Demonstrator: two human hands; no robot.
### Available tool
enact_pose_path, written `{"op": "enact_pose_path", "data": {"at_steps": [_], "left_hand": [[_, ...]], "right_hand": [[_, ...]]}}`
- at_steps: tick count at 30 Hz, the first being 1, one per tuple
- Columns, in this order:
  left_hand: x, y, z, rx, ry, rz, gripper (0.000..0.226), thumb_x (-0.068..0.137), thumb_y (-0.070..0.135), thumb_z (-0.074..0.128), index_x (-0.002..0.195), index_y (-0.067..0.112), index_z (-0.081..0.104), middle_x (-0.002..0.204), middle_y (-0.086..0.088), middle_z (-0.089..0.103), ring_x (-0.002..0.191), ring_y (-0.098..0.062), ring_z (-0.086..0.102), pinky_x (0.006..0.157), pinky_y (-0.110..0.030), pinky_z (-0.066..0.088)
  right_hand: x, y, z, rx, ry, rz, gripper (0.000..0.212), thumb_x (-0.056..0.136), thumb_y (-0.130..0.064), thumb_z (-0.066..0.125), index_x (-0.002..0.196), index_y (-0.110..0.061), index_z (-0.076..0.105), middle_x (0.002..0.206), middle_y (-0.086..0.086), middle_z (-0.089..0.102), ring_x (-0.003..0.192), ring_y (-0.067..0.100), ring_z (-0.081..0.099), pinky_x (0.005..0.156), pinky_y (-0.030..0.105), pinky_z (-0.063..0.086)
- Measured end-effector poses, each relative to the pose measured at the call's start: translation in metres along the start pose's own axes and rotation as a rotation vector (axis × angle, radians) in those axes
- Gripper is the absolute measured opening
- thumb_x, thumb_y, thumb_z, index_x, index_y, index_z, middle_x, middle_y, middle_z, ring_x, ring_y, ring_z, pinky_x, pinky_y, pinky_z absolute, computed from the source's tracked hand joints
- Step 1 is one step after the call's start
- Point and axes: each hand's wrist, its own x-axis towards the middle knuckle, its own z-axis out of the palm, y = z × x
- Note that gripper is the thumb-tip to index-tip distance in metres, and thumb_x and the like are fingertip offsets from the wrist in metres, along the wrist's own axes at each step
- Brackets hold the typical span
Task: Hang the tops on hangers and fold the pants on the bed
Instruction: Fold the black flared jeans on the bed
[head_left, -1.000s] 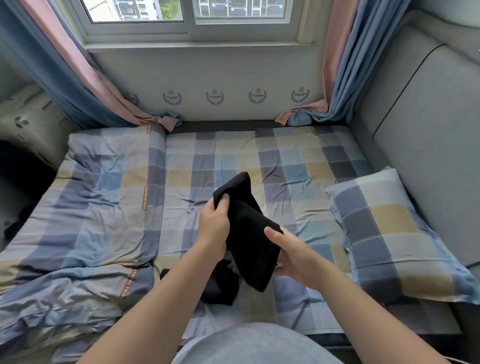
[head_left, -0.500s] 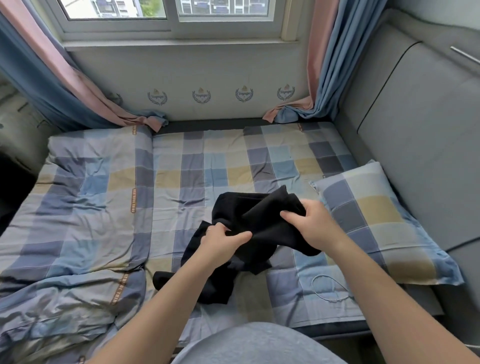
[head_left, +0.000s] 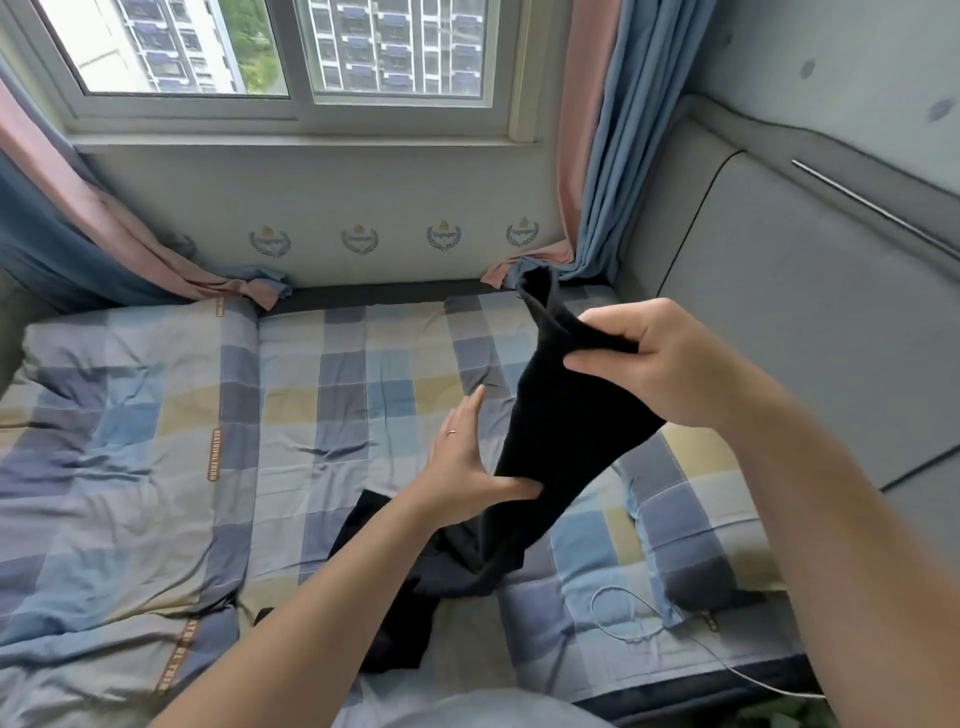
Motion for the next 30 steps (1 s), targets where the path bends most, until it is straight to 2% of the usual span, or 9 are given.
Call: {"op": "enact_pose_path", "data": {"at_steps": [3,5,8,11,14,17,20,24,30], "left_hand": [[0.003,0.015,0.013,-0.258,-0.124,0.077,0.099,0.071,0.05,0.079,0.154,0.038,0.026,0.15,0.011,0.046,0.138,-0.004,0.043,0.112,-0.038,0.041],[-0.002,0.021,0.019,-0.359,-0.173,0.059,0.067,0.077,0.06,0.07,0.138,0.041,0.051,0.127,0.009,0.067,0.118,-0.008,0.062,0.104,-0.041,0.051],[-0.009,0.021,0.023,-0.353,-0.184,-0.003,0.043,0.087,0.071,0.052,0.112,0.039,0.065,0.115,0.005,0.071,0.102,-0.007,0.066,0.099,-0.039,0.05],[-0.014,0.017,0.025,-0.367,-0.097,-0.109,0.03,0.102,0.056,0.038,0.108,0.033,0.057,0.127,-0.005,0.064,0.092,-0.006,0.06,0.092,-0.029,0.046],[-0.028,0.015,0.023,-0.548,-0.115,-0.243,0.041,0.101,0.055,0.034,0.113,0.024,0.059,0.123,-0.001,0.063,0.114,-0.017,0.06,0.103,-0.033,0.043],[-0.037,0.014,0.018,-0.467,-0.109,-0.168,0.05,0.092,0.052,0.055,0.113,0.008,0.066,0.111,-0.013,0.073,0.101,-0.023,0.071,0.098,-0.045,0.052],[-0.037,0.013,0.015,-0.511,0.012,-0.179,0.03,0.099,0.038,0.058,0.11,0.012,0.069,0.103,-0.009,0.076,0.095,-0.024,0.073,0.097,-0.051,0.052],[-0.035,0.02,-0.003,-0.74,0.156,-0.276,0.022,0.1,0.035,0.059,0.113,0.019,0.068,0.107,-0.007,0.076,0.103,-0.026,0.071,0.1,-0.051,0.052],[-0.03,0.04,-0.047,-0.89,0.319,-0.283,0.025,0.099,0.04,0.059,0.114,0.021,0.067,0.11,-0.01,0.074,0.106,-0.031,0.068,0.093,-0.05,0.055]], "right_hand": [[0.016,-0.005,-0.007,0.103,0.094,-0.057,0.008,0.09,-0.008,0.071,0.089,-0.015,0.073,0.08,-0.001,0.072,0.079,0.012,0.071,0.072,0.019,0.053],[0.029,-0.002,-0.013,0.169,0.2,-0.013,0.006,0.089,-0.011,0.072,0.087,-0.016,0.074,0.079,0.001,0.073,0.076,0.013,0.072,0.069,0.02,0.055],[0.044,0.009,-0.013,0.309,0.327,0.119,0.007,0.089,-0.013,0.072,0.084,-0.014,0.076,0.078,0.001,0.075,0.074,0.013,0.072,0.066,0.022,0.056],[0.054,0.025,-0.003,0.507,0.391,0.302,0.013,0.092,-0.012,0.069,0.083,-0.013,0.077,0.077,0.003,0.075,0.073,0.016,0.071,0.064,0.026,0.057],[0.061,0.04,0.01,0.763,0.418,0.484,0.013,0.096,-0.005,0.062,0.103,0.001,0.072,0.075,0.006,0.074,0.067,0.017,0.071,0.057,0.024,0.056],[0.062,0.049,0.025,1.05,0.375,0.591,0.019,0.101,0.001,0.048,0.11,0.002,0.064,0.08,0.01,0.074,0.066,0.018,0.073,0.057,0.025,0.058],[0.056,0.062,0.04,1.294,0.323,0.588,0.021,0.104,-0.013,0.047,0.11,-0.002,0.065,0.099,0.014,0.073,0.084,0.025,0.074,0.074,0.037,0.062],[0.036,0.081,0.07,1.147,0.284,0.582,0.04,0.099,-0.044,0.052,0.128,-0.017,0.059,0.129,0.005,0.069,0.119,0.026,0.065,0.104,0.049,0.048],[-0.002,0.086,0.131,1.013,-0.062,0.47,0.084,0.071,-0.068,0.075,0.139,-0.024,0.051,0.134,-0.003,0.065,0.127,0.015,0.059,0.101,0.029,0.05]]}}
